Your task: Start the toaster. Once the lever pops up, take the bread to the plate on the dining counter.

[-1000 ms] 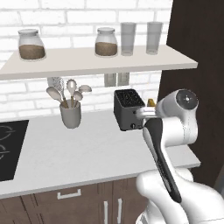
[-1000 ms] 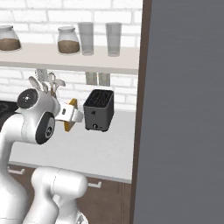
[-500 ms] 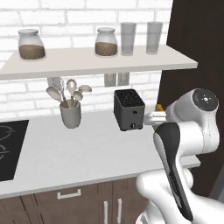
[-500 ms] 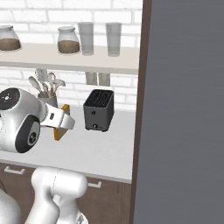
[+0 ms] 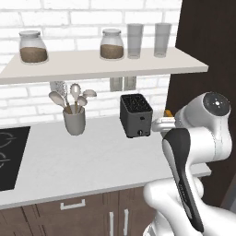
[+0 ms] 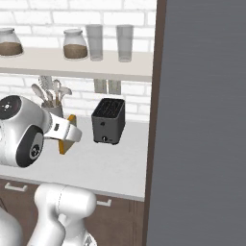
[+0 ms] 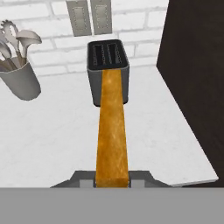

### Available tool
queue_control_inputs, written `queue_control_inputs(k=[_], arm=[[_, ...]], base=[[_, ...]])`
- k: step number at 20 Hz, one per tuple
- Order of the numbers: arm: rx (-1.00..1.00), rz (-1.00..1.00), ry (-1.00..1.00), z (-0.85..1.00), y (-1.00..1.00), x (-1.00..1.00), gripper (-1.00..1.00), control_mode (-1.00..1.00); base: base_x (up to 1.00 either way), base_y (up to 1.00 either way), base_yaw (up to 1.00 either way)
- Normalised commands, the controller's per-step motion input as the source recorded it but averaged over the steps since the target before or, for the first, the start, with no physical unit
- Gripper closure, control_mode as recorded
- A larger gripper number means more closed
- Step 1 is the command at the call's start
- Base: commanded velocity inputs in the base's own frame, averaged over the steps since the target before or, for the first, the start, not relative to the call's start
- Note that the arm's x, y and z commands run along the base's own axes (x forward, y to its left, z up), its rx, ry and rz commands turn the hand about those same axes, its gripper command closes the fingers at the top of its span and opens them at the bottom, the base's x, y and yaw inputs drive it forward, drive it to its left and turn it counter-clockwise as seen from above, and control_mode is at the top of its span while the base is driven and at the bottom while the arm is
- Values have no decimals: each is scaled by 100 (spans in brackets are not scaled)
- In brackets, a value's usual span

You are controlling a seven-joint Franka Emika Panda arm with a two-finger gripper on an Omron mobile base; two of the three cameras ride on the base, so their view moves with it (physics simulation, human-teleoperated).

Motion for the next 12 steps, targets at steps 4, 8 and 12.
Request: queue_control_inputs(k=[4,8,12], arm=[[0,0,0,0,0,0,100,-100],[0,0,0,0,0,-3,100,100],[0,0,0,0,0,0,100,100]], base=[[0,0,0],[-25,24,1],[-48,71,12]])
